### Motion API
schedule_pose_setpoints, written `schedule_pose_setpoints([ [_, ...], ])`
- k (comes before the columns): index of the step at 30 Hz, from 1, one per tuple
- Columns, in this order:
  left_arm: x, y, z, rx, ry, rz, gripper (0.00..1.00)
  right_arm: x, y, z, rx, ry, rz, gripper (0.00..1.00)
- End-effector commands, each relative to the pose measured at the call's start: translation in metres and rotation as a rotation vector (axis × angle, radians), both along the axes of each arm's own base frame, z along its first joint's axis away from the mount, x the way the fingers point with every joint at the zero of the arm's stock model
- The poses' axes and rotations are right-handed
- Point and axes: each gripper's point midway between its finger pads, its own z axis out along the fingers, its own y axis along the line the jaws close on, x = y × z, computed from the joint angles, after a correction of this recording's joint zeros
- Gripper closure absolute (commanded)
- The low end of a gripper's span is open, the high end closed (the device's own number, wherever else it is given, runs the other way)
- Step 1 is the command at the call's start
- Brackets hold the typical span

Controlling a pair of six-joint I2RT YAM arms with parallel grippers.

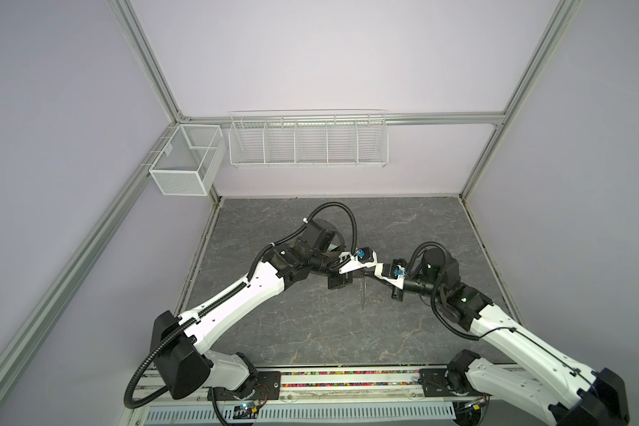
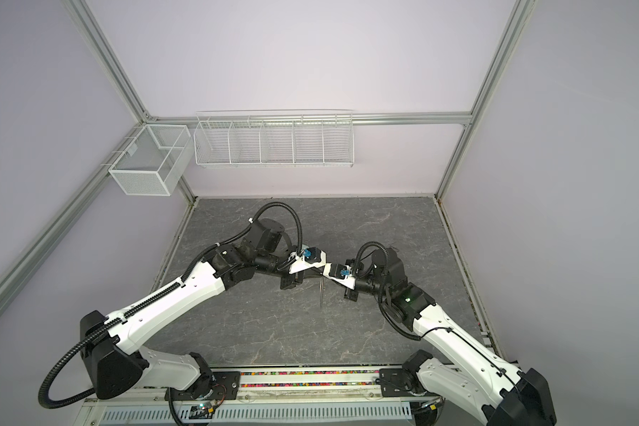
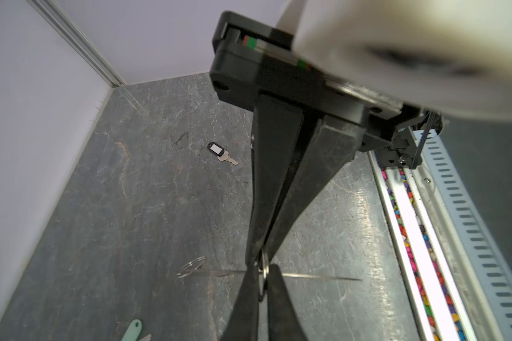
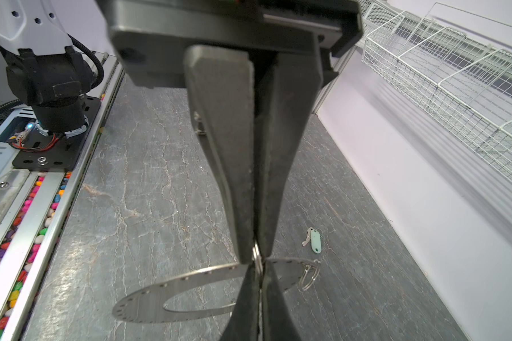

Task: Attach keys to a key ring
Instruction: Pick up the keyring from the center of the table.

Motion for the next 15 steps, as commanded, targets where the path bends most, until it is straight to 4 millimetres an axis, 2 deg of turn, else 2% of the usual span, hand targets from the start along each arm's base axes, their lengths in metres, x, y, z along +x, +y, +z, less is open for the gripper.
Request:
schedule_pose_setpoints([
  [1, 0.008, 0.006, 0.015, -0.044, -0.063, 0.062, 0.68, 0.002, 0.003, 0.007, 0.046, 0.0, 0.007, 0.93],
  [6, 0.02, 0.026, 0.035, -0.289, -0.138, 0.133, 0.65, 0.005, 0.005, 0.016, 0.114, 0.022, 0.01, 0.93],
  [9, 0.017, 0.033, 0.037, -0.411, -0.145, 0.125, 0.75, 0.005, 0.008, 0.024, 0.15, 0.025, 0.023, 0.93],
  [15, 0.004, 0.027, 0.033, -0.505, -0.104, 0.043, 0.8, 0.003, 0.013, 0.036, 0.194, 0.048, 0.059, 0.93],
])
